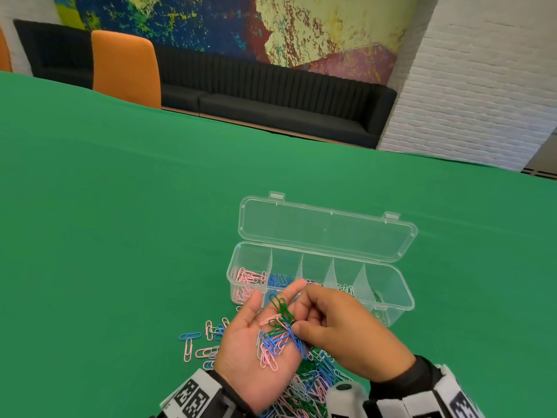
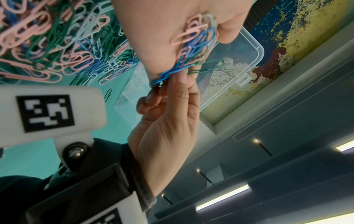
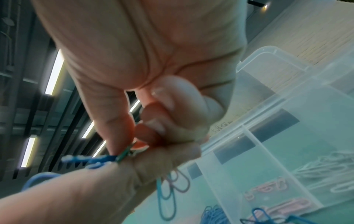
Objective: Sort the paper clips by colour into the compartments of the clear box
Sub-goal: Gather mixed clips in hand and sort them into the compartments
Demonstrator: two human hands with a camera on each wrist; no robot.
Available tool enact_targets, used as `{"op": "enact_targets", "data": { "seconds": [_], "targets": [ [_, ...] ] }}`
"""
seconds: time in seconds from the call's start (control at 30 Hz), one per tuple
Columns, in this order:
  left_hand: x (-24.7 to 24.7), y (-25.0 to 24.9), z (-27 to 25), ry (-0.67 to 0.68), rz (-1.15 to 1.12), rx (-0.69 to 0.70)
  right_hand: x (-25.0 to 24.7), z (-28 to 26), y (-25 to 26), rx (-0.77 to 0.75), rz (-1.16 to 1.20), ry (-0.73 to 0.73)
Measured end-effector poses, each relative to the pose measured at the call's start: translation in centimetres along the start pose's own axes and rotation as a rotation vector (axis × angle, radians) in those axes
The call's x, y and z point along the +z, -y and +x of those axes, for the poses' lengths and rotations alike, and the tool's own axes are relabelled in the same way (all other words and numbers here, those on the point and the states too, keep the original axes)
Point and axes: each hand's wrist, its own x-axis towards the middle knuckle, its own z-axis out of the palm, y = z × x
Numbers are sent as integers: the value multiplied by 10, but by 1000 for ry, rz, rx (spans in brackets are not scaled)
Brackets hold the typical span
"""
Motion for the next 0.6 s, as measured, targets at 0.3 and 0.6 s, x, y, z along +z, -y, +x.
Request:
{"op": "enact_targets", "data": {
  "seconds": [0.3, 0.6],
  "targets": [
    [-20, -5, 7, 33, 338, 225, 2, 2, -2, 33, 58, -33],
    [-26, -9, 16, 163, 361, 287, 5, 2, -3, -18, 28, -47]
  ]
}}
